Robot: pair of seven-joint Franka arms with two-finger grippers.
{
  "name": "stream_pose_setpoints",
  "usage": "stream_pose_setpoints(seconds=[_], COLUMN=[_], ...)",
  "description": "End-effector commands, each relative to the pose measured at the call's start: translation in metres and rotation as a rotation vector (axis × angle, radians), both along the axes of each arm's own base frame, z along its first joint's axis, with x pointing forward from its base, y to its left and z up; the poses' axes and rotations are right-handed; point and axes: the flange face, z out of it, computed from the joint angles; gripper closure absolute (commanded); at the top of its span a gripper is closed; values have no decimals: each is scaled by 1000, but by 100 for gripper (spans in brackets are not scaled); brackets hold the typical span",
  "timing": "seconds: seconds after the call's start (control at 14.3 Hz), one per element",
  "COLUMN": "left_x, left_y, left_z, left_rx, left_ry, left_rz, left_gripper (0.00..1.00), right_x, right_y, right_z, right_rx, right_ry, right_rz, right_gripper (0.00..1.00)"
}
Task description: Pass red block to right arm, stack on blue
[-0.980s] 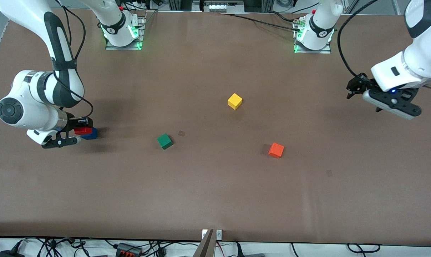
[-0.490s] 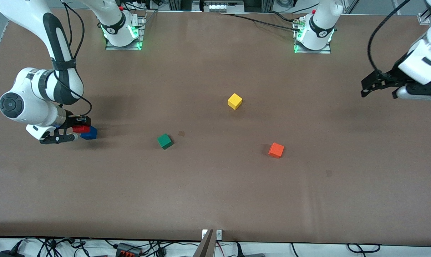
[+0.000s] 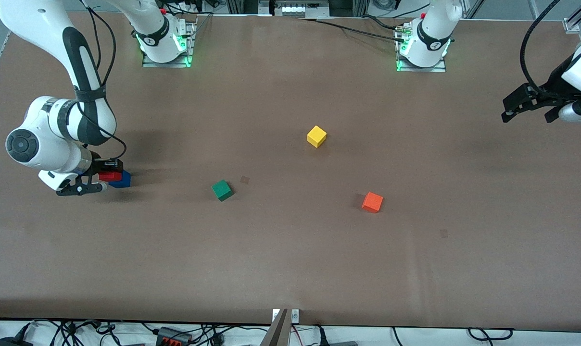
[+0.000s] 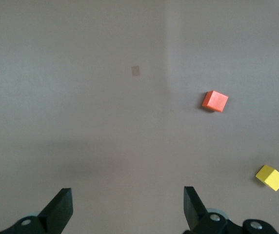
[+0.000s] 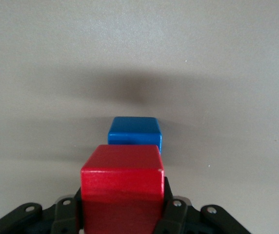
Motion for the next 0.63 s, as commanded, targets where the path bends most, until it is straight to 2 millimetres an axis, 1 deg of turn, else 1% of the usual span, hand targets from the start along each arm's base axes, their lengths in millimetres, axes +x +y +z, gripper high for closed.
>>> stream_pose_setpoints(seconds=[0.0,0.07,0.42,0.56], left_x=[4,3,4,13], left_y=[1,-4,-2,-7], left_z=[-4,-5,-4,-2], left_rx=[8,10,16,17], left_ry=[24,25,27,25], left_rz=[14,6,1,-8], left_gripper=[0,0,0,0], right_x=[-3,-3,-4,-4], right_y=[-2,-2,-4,-3], right_z=[0,-1,-6,-10], right_rx=[-8,-7,-8,-8], right_ry=[-7,-2,0,6], right_rz=[2,2,-4,-3], right_gripper=[100,100,100,100])
